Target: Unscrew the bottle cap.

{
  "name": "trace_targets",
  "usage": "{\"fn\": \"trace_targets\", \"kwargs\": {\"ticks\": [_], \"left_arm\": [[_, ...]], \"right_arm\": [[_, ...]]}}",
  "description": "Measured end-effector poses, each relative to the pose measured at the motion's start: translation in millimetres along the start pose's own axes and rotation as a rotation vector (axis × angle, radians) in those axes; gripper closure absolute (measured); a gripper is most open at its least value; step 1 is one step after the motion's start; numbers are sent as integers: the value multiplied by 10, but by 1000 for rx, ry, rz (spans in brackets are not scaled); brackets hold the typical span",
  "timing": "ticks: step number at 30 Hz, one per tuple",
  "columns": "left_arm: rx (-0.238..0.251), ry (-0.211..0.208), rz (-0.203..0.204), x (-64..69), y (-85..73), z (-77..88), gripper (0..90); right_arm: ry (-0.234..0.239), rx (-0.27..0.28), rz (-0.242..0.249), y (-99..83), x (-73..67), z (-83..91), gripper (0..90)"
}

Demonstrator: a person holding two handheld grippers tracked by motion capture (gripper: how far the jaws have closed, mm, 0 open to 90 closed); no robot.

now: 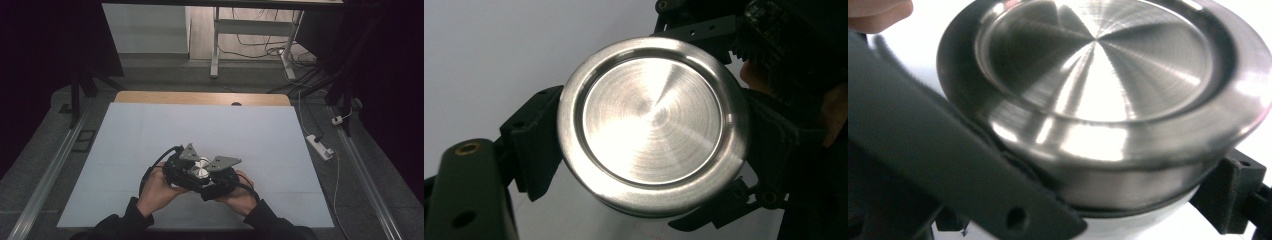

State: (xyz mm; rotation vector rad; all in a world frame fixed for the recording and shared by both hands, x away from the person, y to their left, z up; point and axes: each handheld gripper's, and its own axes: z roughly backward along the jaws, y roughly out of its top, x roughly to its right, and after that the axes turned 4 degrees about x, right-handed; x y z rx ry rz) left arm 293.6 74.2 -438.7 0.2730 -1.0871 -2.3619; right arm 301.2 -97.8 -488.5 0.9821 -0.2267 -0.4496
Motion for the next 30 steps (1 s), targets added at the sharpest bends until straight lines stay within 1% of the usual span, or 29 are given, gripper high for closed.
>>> {"fn": "trace_targets", "kwargs": {"ticks": [2, 3, 5, 6, 7, 9, 11, 13, 15, 16, 17, 18, 19, 20, 22, 24, 25, 26, 27, 30], "left_arm": [[17, -44, -3, -36, -4, 16, 135], [27, -64, -14, -60, -5, 40, 107], [39, -78, -43, -86, -6, 86, 78], [36, -85, -79, -102, -9, 122, 68], [39, -97, -99, -113, -14, 147, 60], [35, -160, -147, -136, -28, 187, 61], [13, -180, -186, -149, -42, 204, 56], [1, -217, -231, -158, -64, 211, 65], [-7, -241, -242, -172, -77, 206, 75], [-7, -241, -242, -172, -77, 206, 85], [-7, -247, -249, -170, -89, 196, 104], [-9, -247, -248, -172, -91, 188, 130], [-8, -262, -250, -173, -95, 185, 156], [-8, -262, -250, -173, -95, 185, 178], [-2, -239, -243, -161, -96, 182, 182], [4, -208, -227, -150, -86, 180, 184], [4, -208, -227, -150, -86, 180, 184], [4, -195, -218, -145, -78, 175, 184], [1, -166, -206, -130, -59, 169, 185], [-7, -120, -175, -101, -35, 151, 186]], "right_arm": [[4, 5, -1, 3, 4, 6, 145], [8, 6, -1, 6, 4, 11, 145], [19, 12, 2, 7, 8, 17, 145], [25, 13, 4, 7, 10, 19, 145], [34, 14, 5, 6, 11, 22, 145], [55, 16, 9, 6, 7, 25, 145], [83, 19, 18, 9, -7, 28, 145], [113, 20, 36, 16, -34, 27, 145], [139, 23, 51, 19, -69, 22, 145], [152, 23, 58, 20, -85, 19, 145], [161, 24, 68, 20, -99, 15, 145], [167, 22, 70, 22, -116, 14, 145], [170, 22, 78, 21, -125, 13, 145], [170, 22, 78, 21, -125, 13, 145], [163, 19, 82, 20, -126, 13, 145], [148, 19, 70, 22, -115, 14, 145], [148, 19, 70, 22, -115, 14, 145], [140, 19, 67, 23, -106, 15, 145], [118, 17, 59, 24, -95, 16, 145], [92, 10, 46, 23, -75, 11, 145]]}}
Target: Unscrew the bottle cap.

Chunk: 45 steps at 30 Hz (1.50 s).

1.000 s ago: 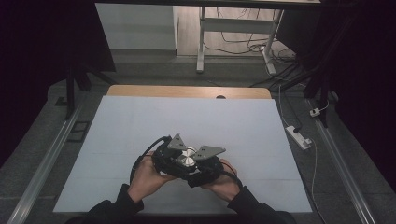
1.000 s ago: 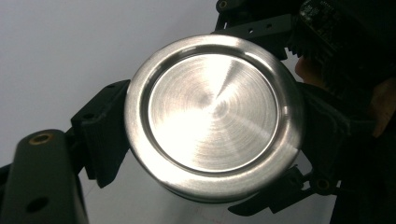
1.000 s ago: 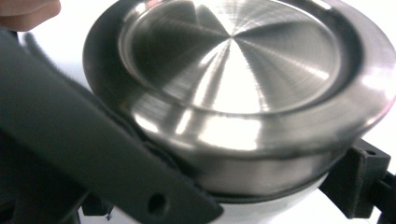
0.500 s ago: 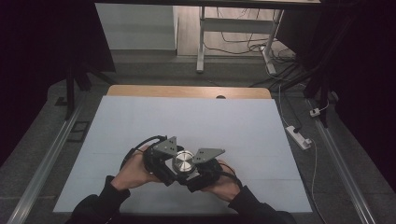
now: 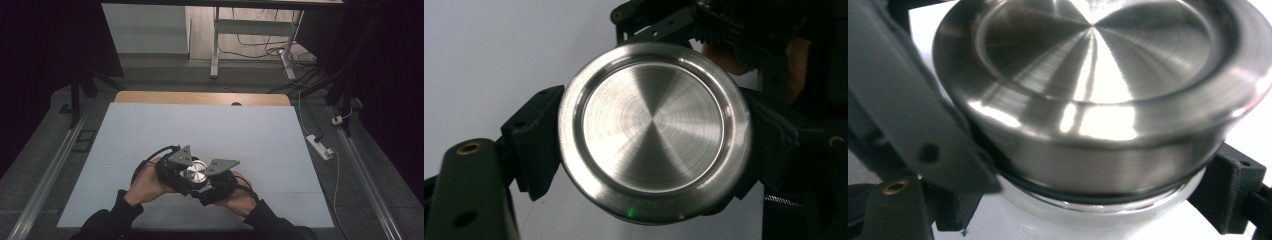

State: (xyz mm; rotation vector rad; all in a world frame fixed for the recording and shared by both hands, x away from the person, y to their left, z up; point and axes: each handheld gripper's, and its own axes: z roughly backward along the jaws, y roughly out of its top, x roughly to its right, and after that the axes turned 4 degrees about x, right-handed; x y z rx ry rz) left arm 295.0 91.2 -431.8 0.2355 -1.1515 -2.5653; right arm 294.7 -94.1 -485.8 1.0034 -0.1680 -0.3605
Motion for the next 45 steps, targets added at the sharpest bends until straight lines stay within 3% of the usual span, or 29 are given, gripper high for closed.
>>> {"fn": "trace_targets", "kwargs": {"ticks": [4, 11, 32, 45], "left_arm": [[4, 32, 34, 15, 28, -2, 187], [30, 46, 85, -4, 39, 51, 186], [69, 49, 85, 55, 12, 297, 186], [78, 31, 90, 101, -60, 328, 186]], "right_arm": [[-27, -1, -14, -5, 17, -9, 145], [-40, -9, -28, -15, 26, -16, 145], [-73, 30, -53, 6, 157, 91, 145], [-115, 41, -75, 8, 320, 167, 145]]}}
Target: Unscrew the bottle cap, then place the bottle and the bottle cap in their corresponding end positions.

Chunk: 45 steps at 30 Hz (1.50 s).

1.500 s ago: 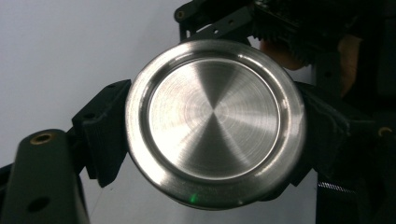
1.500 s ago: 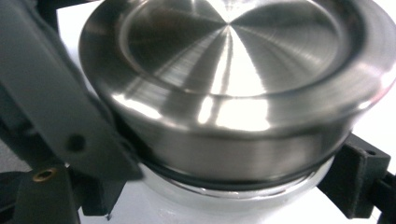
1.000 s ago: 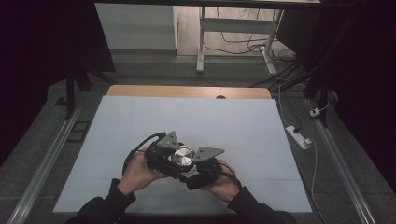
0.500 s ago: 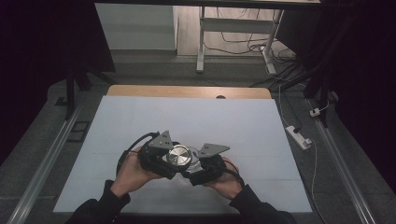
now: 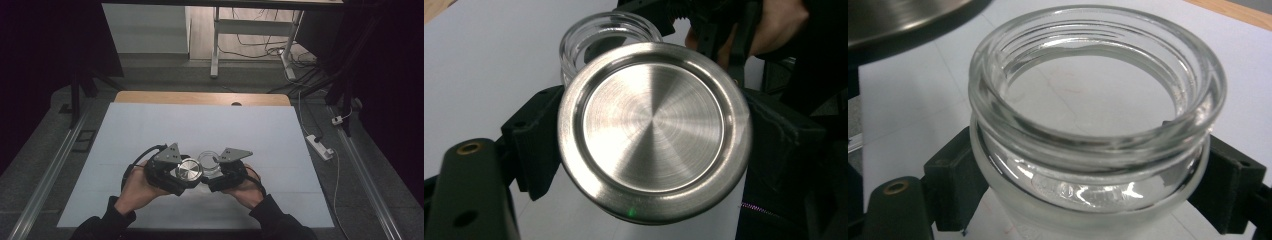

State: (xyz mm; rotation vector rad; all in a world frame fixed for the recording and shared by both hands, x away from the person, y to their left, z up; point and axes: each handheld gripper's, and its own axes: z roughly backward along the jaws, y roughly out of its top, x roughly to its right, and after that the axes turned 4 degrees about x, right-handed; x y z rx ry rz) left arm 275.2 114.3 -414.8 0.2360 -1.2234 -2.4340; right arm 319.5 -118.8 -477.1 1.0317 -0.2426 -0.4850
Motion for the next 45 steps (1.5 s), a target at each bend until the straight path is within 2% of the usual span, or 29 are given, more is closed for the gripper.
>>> {"fn": "trace_targets", "kwargs": {"ticks": [14, 32, 45], "left_arm": [[-1, -20, 3, 29, -128, -30, 186], [-24, -35, -16, 103, -280, -245, 186], [-12, -38, 6, 102, -381, -364, 186]], "right_arm": [[-31, 0, -18, -11, 125, 11, 145], [-56, 20, -31, 67, 255, -40, 145], [-68, 26, -35, 131, 320, -129, 145]]}}
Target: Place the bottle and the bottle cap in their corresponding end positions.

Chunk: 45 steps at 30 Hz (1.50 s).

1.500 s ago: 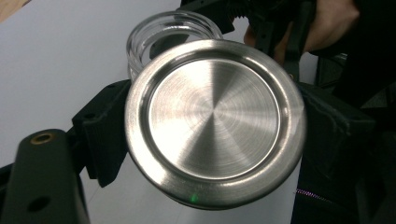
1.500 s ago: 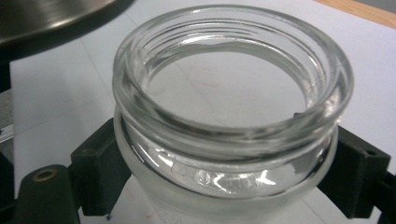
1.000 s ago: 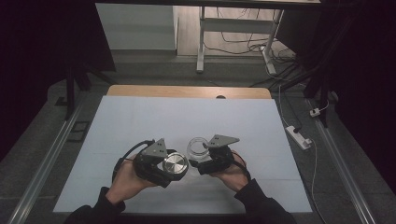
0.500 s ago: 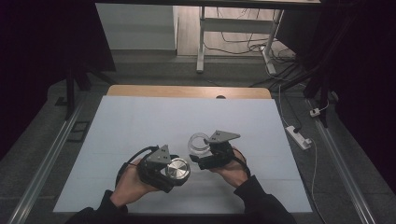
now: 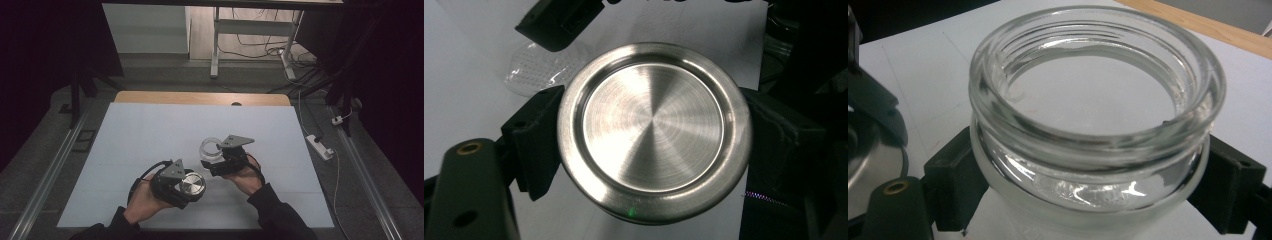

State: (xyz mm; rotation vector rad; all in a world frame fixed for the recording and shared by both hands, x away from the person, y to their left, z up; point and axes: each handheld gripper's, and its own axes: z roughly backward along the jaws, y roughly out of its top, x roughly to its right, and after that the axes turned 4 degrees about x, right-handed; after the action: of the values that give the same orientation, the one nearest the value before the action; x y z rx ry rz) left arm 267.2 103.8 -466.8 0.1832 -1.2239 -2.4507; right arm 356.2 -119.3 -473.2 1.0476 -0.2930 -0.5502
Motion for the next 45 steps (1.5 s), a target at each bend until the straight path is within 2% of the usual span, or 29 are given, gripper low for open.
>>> {"fn": "trace_targets", "kwargs": {"ticks": [14, 20, 25, 33, 45], "left_arm": [[-20, 25, 1, -45, -103, -200, 186], [-21, 30, 33, -100, -143, -309, 186], [-36, 35, 42, -144, -169, -399, 186], [-27, 47, 63, -204, -189, -489, 186], [-44, 67, 53, -233, -212, -631, 186]], "right_arm": [[-18, 8, -2, 61, 81, -118, 145], [-26, 13, -5, 71, 121, -165, 145], [-33, 16, -5, 79, 163, -230, 145], [-50, 11, -2, 86, 219, -344, 145], [-69, 4, -8, 95, 320, -507, 145]]}}
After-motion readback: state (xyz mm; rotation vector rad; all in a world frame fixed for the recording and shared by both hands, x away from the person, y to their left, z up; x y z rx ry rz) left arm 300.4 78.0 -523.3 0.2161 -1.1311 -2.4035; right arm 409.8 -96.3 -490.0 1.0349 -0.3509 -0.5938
